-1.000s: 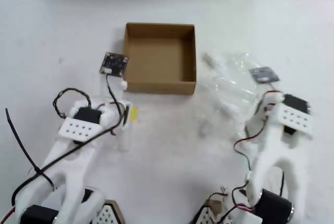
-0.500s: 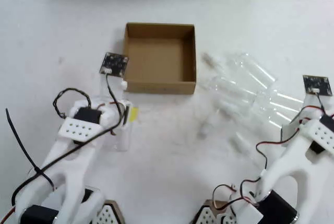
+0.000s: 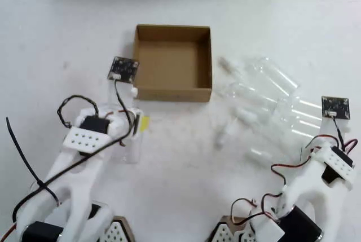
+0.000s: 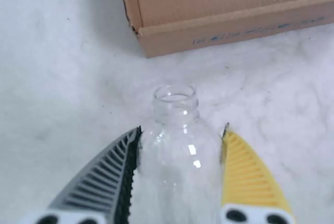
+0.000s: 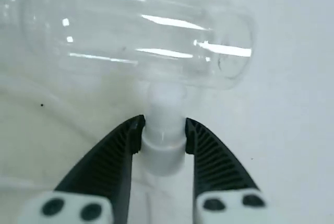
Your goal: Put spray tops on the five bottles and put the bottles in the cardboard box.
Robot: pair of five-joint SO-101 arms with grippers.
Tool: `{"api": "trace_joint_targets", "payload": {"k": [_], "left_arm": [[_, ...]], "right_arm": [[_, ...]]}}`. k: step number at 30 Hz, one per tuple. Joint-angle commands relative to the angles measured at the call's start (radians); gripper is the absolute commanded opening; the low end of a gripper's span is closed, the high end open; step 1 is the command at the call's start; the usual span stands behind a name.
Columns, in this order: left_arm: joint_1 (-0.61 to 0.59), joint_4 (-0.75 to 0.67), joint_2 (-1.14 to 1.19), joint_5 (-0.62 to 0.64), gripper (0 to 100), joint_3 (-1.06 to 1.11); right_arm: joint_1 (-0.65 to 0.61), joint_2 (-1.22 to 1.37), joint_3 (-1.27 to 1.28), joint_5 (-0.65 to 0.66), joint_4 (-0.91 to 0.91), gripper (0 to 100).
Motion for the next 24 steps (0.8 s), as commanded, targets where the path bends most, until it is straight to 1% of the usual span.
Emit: {"api": "trace_joint_targets", "payload": {"k": [1,4,6,9,10,11,13,15,20,22,24], "left_arm": [[-0.01,-0.014,-0.028,-0.008,7,-0.005],[-0.01,-0.014,-0.03,-0.008,7,-0.005],[-0.01,-0.014,-0.03,-0.008,7,-0.005],[-0.01,-0.014,-0.03,-0.008,7,-0.005],[-0.01,-0.014,-0.03,-0.008,7,-0.005],[-0.01,-0.014,-0.031,-0.008,7,-0.005],[-0.01,-0.014,-0.031,-0.008,7,-0.005],[-0.01,-0.014,-0.033,-0.008,7,-0.005],[-0.012,-0.014,-0.033,-0.008,7,-0.005],[-0.012,-0.014,-0.035,-0.008,7,-0.005],[-0.012,-0.014,-0.035,-0.008,7,-0.005]], "right_arm": [[-0.054,-0.067,-0.005,-0.002,-0.012,1.6],[-0.082,-0.171,-0.008,-0.006,0.071,1.6],[-0.111,-0.291,-0.008,-0.009,0.134,1.6],[-0.193,-0.503,-0.008,-0.014,0.242,1.6],[-0.229,-0.575,-0.008,-0.037,0.278,1.6],[-0.265,-0.641,-0.008,-0.084,0.311,1.6],[-0.331,-0.756,-0.008,-0.219,0.352,1.6],[-0.394,-0.828,-0.008,-0.336,0.372,1.5],[-0.533,-0.808,-0.008,-0.419,0.371,1.5],[-0.564,-0.754,-0.02,-0.431,0.367,1.5],[-0.57,-0.693,-0.048,-0.476,0.361,1.5]]}}
